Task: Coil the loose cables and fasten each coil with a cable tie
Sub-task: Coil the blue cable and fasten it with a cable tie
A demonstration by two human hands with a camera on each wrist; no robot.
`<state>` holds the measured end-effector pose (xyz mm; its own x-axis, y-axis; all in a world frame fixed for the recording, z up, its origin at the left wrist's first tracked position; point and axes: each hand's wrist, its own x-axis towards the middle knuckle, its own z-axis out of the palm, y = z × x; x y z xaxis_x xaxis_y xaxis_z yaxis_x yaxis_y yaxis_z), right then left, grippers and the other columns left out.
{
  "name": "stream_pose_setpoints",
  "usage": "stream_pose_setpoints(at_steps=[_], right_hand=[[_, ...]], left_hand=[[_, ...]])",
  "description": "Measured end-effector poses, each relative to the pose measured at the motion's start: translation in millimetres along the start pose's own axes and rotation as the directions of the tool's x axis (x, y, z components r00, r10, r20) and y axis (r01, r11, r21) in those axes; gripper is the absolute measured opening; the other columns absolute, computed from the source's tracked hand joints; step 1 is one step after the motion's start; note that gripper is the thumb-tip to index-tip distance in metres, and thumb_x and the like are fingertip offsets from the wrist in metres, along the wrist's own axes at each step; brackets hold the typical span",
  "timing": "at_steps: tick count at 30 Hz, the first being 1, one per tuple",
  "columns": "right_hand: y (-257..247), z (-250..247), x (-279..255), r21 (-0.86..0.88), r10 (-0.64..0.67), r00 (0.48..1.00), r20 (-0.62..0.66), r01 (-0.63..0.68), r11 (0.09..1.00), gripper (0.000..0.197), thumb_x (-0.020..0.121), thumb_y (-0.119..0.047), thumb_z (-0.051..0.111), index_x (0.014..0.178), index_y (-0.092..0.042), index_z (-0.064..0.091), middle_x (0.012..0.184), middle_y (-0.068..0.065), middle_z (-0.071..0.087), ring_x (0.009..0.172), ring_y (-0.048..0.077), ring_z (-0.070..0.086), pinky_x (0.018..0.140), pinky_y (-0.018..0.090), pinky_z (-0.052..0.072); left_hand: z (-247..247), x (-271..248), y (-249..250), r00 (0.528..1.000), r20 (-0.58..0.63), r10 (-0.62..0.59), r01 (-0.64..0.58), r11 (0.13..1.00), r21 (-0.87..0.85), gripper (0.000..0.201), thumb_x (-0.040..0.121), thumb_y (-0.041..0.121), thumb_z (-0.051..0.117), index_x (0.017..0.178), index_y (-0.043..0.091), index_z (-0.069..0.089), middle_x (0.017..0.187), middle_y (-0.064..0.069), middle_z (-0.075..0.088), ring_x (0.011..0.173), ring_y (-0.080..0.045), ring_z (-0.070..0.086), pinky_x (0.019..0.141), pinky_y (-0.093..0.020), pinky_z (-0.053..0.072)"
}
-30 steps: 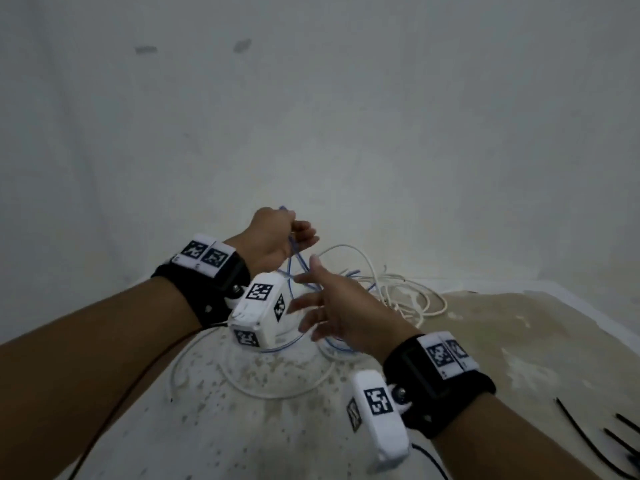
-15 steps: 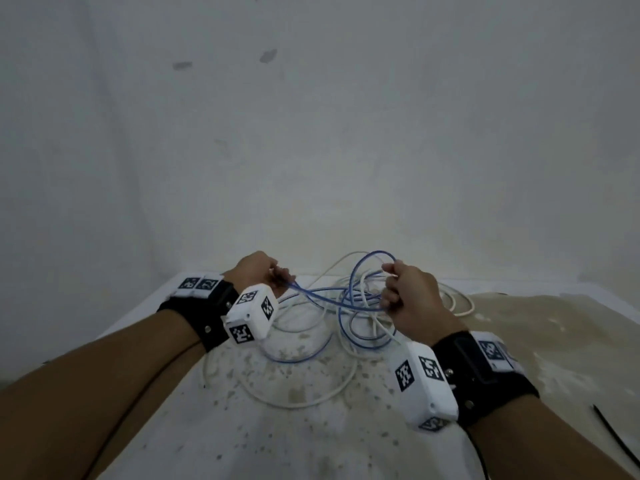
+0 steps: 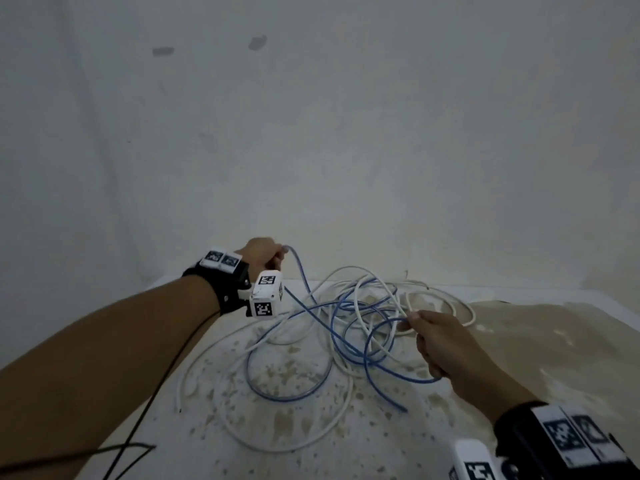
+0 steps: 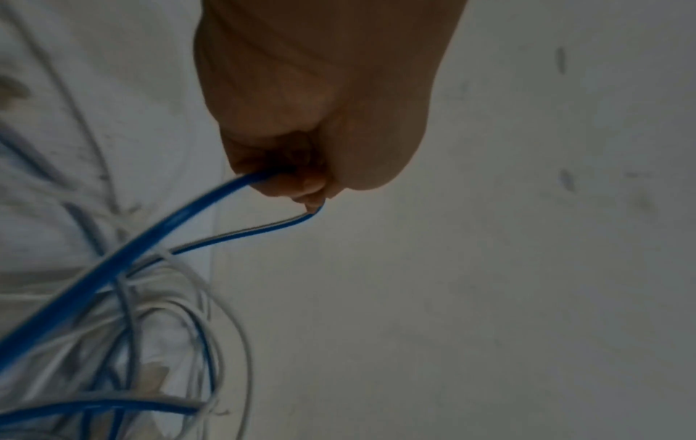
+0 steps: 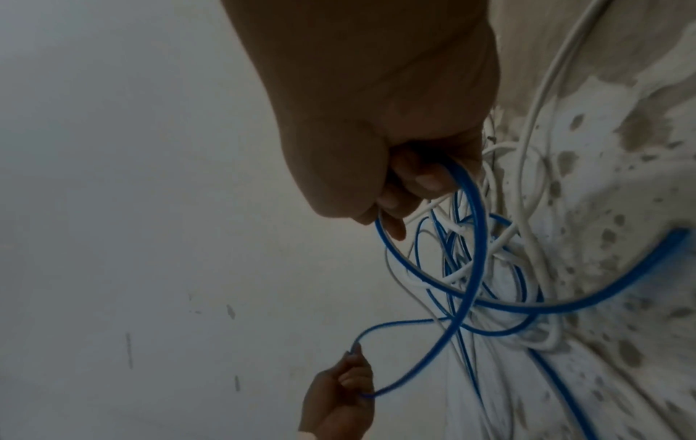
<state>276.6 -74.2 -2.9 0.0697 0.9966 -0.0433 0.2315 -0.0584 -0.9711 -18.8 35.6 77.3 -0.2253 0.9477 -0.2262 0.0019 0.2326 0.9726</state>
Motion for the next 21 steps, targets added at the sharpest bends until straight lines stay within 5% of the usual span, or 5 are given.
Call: stream_pose_setpoints(at_steps=[7, 14, 21], right_hand=[[-37.1, 5.8, 15.6, 0.347, 0.021, 0.996, -0.087, 0.01, 0.938, 0.027, 0.102, -0.016, 0.043, 0.088, -0.002, 0.061, 0.053, 0.002, 0.031, 0.042, 0.015, 0.02, 0.044, 0.026, 0.018], [-51.9, 41.4, 7.1, 0.2, -0.061, 0.997, -0.046, 0.069, 0.977, 0.035, 0.106, -0.022, 0.045, 0.091, -0.001, 0.067, 0.045, -0.002, 0.032, 0.038, 0.013, 0.025, 0.044, 0.026, 0.023], [-62.3, 64.7, -17.6, 0.107, -0.007, 0.99, 0.143, -0.009, 0.994, 0.031, 0.105, -0.023, 0.044, 0.094, -0.002, 0.064, 0.049, -0.002, 0.028, 0.043, 0.014, 0.021, 0.043, 0.022, 0.021]], left_hand=[[-13.2, -11.2, 17.3, 0.99, 0.123, 0.067, -0.106, 0.932, 0.347, 0.026, 0.103, 0.007, 0.035, 0.096, 0.002, 0.059, 0.067, -0.002, 0.045, 0.051, -0.01, 0.032, 0.04, -0.017, 0.027], [-64.8, -39.4, 56.1, 0.918, 0.045, 0.394, -0.396, 0.908, 0.139, 0.022, 0.106, 0.013, 0.036, 0.1, 0.01, 0.056, 0.077, -0.005, 0.049, 0.052, -0.012, 0.038, 0.044, -0.02, 0.036], [-95.3, -78.2, 10.7, 0.957, 0.237, 0.164, -0.275, 0.768, 0.579, 0.031, 0.107, 0.018, 0.032, 0.112, 0.002, 0.058, 0.085, -0.008, 0.053, 0.06, -0.014, 0.044, 0.051, -0.023, 0.04]])
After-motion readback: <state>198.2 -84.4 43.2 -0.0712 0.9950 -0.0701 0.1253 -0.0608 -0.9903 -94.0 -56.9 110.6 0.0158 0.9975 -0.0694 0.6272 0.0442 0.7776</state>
